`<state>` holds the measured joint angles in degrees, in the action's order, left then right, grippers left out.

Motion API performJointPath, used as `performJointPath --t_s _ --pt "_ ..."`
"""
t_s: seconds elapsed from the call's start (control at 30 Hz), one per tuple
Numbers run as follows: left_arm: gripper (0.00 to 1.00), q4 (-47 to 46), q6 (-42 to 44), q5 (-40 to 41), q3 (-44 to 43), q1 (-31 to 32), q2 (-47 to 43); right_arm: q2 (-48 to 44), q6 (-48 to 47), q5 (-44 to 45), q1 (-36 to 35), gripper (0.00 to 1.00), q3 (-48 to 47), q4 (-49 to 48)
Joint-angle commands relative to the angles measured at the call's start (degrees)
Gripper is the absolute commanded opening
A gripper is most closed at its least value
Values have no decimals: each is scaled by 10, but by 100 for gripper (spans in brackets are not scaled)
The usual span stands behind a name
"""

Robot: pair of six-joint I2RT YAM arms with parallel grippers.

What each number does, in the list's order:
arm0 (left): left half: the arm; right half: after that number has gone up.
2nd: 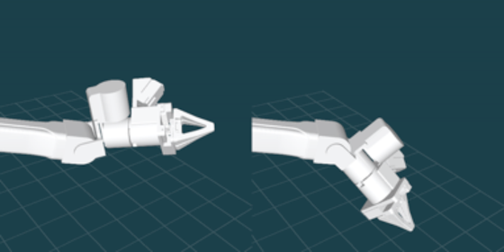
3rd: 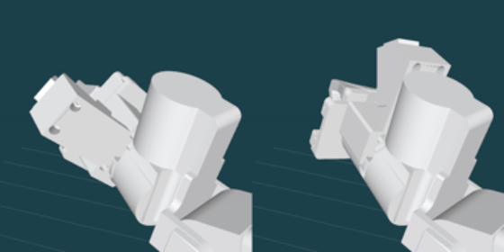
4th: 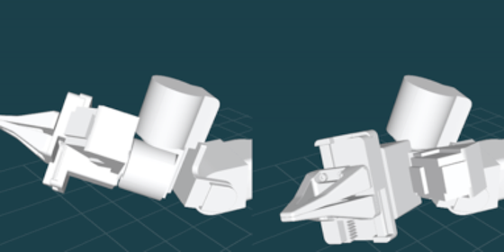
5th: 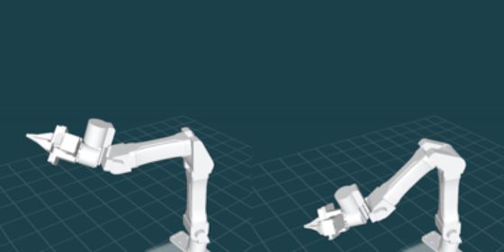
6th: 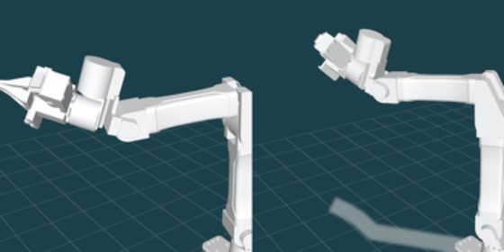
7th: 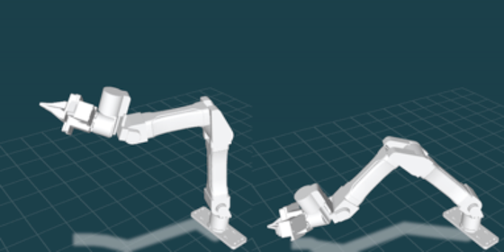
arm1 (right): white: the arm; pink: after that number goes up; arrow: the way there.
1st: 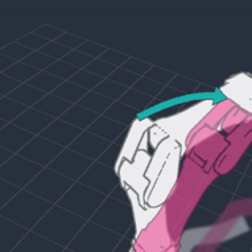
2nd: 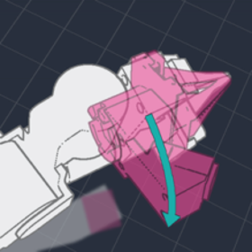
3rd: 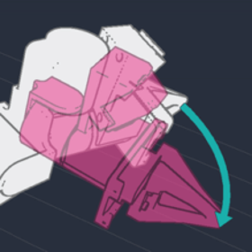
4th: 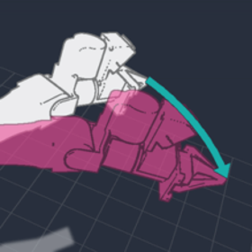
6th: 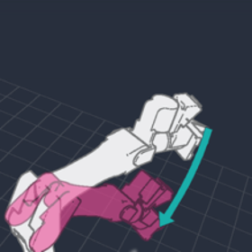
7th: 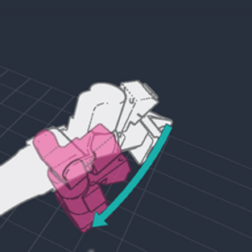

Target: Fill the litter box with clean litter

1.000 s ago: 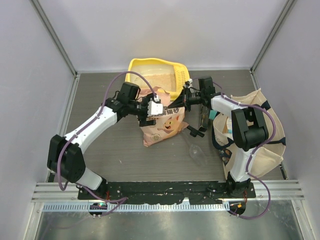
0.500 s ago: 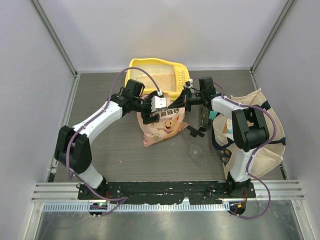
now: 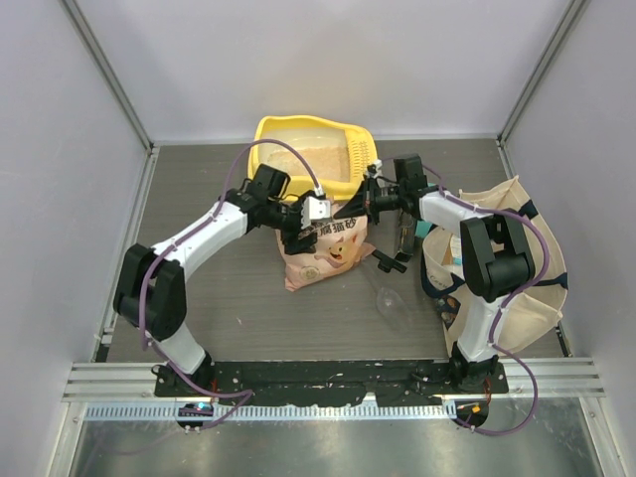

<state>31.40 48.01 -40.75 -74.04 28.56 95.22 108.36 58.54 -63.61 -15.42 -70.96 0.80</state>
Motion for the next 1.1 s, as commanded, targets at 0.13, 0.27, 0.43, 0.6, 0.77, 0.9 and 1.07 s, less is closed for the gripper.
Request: performJointPath --t_s 0.13,0.27,0.43,0.6,0.77,0.9,1.07 --pt "61 69 4 35 4 17 3 -28 -118 22 13 1 -71 217" --pt "57 38 -50 62 2 16 -13 -25 -135 44 19 1 -109 301" --pt "55 -14 -57 74 56 16 -63 -20 -103 69 27 1 -147 324" --pt "45 -57 -161 97 71 10 -79 -12 -67 76 27 1 -137 305" --pt "35 -80 -240 86 90 -5 -86 -10 -47 70 26 1 -111 273" --pt "20 -92 -252 64 109 -10 -102 -8 -76 74 33 1 -112 250" --pt "8 -66 -217 -44 116 -39 -109 4 -146 53 65 56 -194 182"
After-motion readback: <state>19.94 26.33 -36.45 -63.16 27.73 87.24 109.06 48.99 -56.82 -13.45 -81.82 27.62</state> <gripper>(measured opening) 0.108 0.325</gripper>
